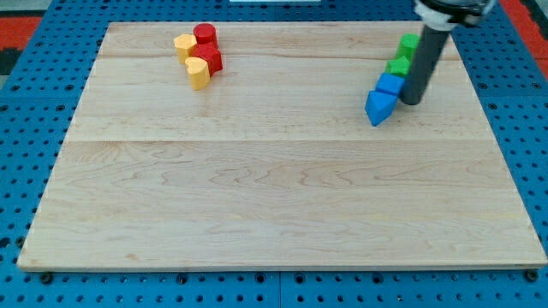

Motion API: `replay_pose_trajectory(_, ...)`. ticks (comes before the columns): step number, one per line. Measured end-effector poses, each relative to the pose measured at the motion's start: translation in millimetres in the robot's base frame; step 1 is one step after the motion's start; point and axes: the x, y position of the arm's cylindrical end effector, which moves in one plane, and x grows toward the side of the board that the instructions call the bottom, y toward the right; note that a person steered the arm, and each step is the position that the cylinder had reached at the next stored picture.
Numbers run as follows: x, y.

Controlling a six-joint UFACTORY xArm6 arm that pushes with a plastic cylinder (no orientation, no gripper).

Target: Push the green blocks into blue blocks

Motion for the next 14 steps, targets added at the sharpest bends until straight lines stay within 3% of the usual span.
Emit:
replay_pose_trajectory(1,-6,64)
replay_pose_trajectory(2,-38,116)
replay_pose_trajectory(3,-60,69)
replay_pose_trajectory(4,-60,4)
replay_pose_trajectory(5,-50,-24)
replay_pose_trajectory(7,-114,144)
replay_pose_trajectory(8,-141,89)
replay_pose_trajectory(10,-56,16)
replay_pose_trajectory(12,-100,24)
replay_pose_trajectory(14,-61,-52)
